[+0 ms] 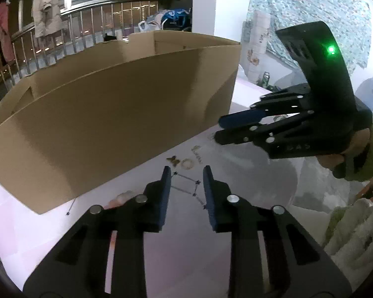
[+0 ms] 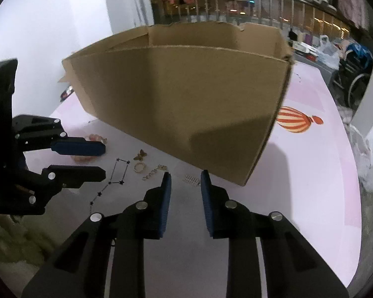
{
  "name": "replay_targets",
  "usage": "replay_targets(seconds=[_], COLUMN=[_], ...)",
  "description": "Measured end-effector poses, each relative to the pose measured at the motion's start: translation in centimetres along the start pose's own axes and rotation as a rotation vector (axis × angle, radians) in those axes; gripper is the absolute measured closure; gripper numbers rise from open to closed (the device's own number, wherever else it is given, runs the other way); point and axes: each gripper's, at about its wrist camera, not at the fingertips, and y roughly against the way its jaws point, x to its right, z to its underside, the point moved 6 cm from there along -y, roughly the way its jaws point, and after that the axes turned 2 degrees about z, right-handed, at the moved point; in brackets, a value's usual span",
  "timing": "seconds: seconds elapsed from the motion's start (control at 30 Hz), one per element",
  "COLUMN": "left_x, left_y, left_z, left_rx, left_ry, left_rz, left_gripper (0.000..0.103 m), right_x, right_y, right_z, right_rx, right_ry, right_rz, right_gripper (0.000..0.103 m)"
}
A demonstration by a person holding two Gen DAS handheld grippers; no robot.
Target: Organize jewelry
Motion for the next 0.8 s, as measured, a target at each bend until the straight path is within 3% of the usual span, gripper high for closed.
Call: replay_targets(seconds=[0.23,0.33,0.8], left_x=[0.2,0.4,0.7], left_y=[-0.8,-0.8,-0.9], left_z=[0.2,0.5,0.6], left_rx=[-0.013,-0.017,-0.014], left_ry=[0.008,0.007,0.008], left_rz=[0.025,0.035,0.055], left_gripper=[0.089,0.09,0.09], right_x=[-0.3,-0.2,-0.7], right_y=[-0.9,-1.1,-0.1], right_z=[-0.3,-0.5,0.7], right_rx=[-0.022,-0.032,-0.082], right_ry=[0.067,0.07,0.069], right_rz=[-0.007,-0.014,-0.014], right_gripper=[0.084,0.088,0.088])
